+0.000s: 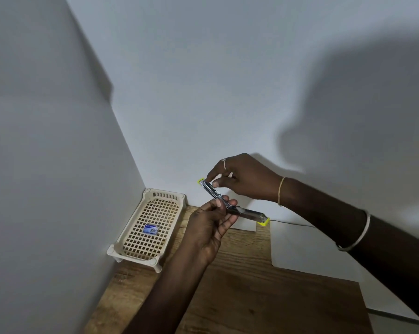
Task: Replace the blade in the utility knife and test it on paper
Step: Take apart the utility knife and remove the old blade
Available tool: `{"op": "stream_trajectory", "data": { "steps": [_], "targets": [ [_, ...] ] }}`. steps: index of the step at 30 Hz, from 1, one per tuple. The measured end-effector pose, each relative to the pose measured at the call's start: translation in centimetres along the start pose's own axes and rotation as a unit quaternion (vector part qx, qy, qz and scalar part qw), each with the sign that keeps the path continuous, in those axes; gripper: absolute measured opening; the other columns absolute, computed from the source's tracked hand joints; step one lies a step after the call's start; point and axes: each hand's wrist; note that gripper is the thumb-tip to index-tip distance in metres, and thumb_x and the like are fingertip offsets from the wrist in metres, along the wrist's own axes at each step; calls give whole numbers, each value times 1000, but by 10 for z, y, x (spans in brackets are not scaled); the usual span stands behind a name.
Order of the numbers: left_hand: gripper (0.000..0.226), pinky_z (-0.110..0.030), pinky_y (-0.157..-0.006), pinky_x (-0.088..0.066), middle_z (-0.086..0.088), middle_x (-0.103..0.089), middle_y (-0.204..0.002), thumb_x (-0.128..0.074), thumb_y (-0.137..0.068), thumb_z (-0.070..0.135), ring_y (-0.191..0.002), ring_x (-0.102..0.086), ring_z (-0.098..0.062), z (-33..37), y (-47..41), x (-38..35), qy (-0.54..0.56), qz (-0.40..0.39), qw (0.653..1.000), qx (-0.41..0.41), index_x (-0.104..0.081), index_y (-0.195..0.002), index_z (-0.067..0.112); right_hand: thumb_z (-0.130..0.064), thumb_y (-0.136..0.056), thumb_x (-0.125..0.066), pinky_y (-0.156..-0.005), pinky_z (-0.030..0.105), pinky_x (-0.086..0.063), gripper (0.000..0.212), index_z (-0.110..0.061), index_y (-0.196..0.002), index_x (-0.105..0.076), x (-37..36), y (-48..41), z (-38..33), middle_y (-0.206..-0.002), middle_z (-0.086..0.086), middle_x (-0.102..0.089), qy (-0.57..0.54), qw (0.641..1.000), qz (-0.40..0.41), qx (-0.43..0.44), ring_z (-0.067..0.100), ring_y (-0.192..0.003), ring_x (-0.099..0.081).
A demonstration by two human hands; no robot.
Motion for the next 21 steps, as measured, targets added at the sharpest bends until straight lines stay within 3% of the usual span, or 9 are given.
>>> {"op": "stream_trajectory", "data": {
  "steps": [2,8,13,17,21],
  "targets": [
    [24,-27,-64,-63,-12,-80,-88,-54,-100,-4,-78,-79,-19,-1,1,1,-19,2,1000,2,-73,-89,5,-23,-90,-72,-71,23,-48,12,-31,-98,-76,-1,0,-2,-94,-19,-72,5,1000,-8,4,4,-77,-65],
    [34,-27,-61,-62,-11,-79,-82,-42,-95,-15,-71,-78,-18,-1,0,2,-39,12,999,12,-68,-90,6,-19,-88,-69,-78,41,-53,9,-28,-88,-68,0,0,-4,-91,-14,-67,39,997,-69,5,5,-79,-62],
    [39,-25,-58,-61,-7,-77,-78,-42,-94,-12,-72,-78,-16,1,-2,2,-29,15,999,30,-73,-92,11,-11,-87,-65,-68,33,-48,14,-24,-87,-62,-2,9,-4,-85,-10,-67,22,995,-92,-3,9,-73,-56],
    [36,-25,-58,-61,-6,-78,-78,-44,-97,-8,-72,-78,-16,-1,-3,1,-23,17,999,41,-74,-91,11,-2,-87,-62,-62,15,-40,20,-22,-86,-59,-4,15,-4,-82,-8,-68,2,997,-79,-8,5,-68,-54],
    [36,-25,-57,-61,-7,-78,-76,-46,-99,-6,-70,-79,-17,-4,-3,-2,-17,24,998,54,-75,-88,12,-1,-89,-63,-66,24,-46,20,-20,-86,-58,-7,25,-1,-81,-8,-67,-22,998,-51,-16,13,-72,-59]
  ]
}}
Point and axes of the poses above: each hand's wrist, its own y-axis away from the middle knuckle, its own x-axis out of the back of the hand, z = x × y
